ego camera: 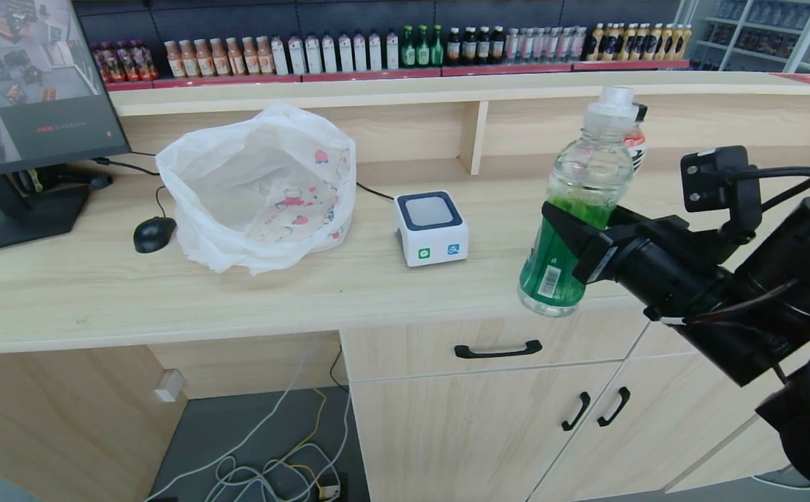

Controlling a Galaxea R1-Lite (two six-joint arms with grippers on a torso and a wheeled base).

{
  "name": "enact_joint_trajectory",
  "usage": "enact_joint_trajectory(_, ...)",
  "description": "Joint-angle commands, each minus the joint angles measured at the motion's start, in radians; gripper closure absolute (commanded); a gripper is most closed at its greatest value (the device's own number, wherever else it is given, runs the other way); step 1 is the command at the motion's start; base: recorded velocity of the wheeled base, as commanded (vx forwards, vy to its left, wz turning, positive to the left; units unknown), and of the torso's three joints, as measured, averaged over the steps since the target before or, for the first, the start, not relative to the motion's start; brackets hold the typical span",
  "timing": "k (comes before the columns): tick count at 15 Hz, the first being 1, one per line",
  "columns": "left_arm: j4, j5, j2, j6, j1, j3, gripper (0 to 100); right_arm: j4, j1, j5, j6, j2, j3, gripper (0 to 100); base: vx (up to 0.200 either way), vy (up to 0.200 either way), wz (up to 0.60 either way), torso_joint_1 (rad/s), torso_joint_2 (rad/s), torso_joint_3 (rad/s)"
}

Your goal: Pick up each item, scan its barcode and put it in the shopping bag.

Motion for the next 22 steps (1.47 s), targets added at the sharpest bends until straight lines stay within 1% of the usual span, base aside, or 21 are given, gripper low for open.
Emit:
enact_joint_trajectory(1, 0.000, 0.000, 0.000, 0.000, 0.000, 0.000, 0, 0.001, 0.001, 0.003, 0.000, -0.057, 0.054, 100, 0.000, 0.000, 0.00, 0.000, 0.00, 0.000)
enact_joint_trajectory(6, 0.000, 0.000, 0.000, 0.000, 0.000, 0.000, 0, -0.002, 0.004, 0.018, 0.001, -0.134, 0.136, 100, 0.000, 0.000, 0.00, 0.000, 0.00, 0.000)
enact_joint_trajectory(7, 0.000, 0.000, 0.000, 0.000, 0.000, 0.000, 0, -0.002, 0.007, 0.020, 0.030, -0.143, 0.152, 100, 0.000, 0.000, 0.00, 0.000, 0.00, 0.000)
enact_joint_trajectory(8, 0.000, 0.000, 0.000, 0.000, 0.000, 0.000, 0, -0.002, 0.037, 0.015, 0.086, -0.145, 0.155, 100, 0.000, 0.000, 0.00, 0.000, 0.00, 0.000)
enact_joint_trajectory(9, 0.000, 0.000, 0.000, 0.000, 0.000, 0.000, 0, -0.001, 0.053, 0.015, 0.113, -0.143, 0.152, 100, 0.000, 0.000, 0.00, 0.000, 0.00, 0.000)
enact_joint_trajectory(11, 0.000, 0.000, 0.000, 0.000, 0.000, 0.000, 0, 0.002, 0.100, 0.017, 0.138, -0.126, 0.132, 100, 0.000, 0.000, 0.00, 0.000, 0.00, 0.000)
enact_joint_trajectory(12, 0.000, 0.000, 0.000, 0.000, 0.000, 0.000, 0, 0.002, 0.132, 0.018, 0.150, -0.109, 0.106, 100, 0.000, 0.000, 0.00, 0.000, 0.00, 0.000)
enact_joint_trajectory(14, 0.000, 0.000, 0.000, 0.000, 0.000, 0.000, 0, 0.004, 0.210, 0.017, 0.225, -0.071, 0.032, 100, 0.000, 0.000, 0.00, 0.000, 0.00, 0.000)
enact_joint_trajectory(17, 0.000, 0.000, 0.000, 0.000, 0.000, 0.000, 0, 0.004, 0.271, 0.018, 0.307, -0.023, -0.045, 100, 0.000, 0.000, 0.00, 0.000, 0.00, 0.000)
enact_joint_trajectory(19, 0.000, 0.000, 0.000, 0.000, 0.000, 0.000, 0, 0.004, 0.345, 0.017, 0.389, -0.016, -0.061, 100, 0.000, 0.000, 0.00, 0.000, 0.00, 0.000)
enact_joint_trajectory(22, 0.000, 0.000, 0.000, 0.000, 0.000, 0.000, 0, 0.001, 0.420, 0.017, 0.460, -0.028, -0.065, 100, 0.000, 0.000, 0.00, 0.000, 0.00, 0.000)
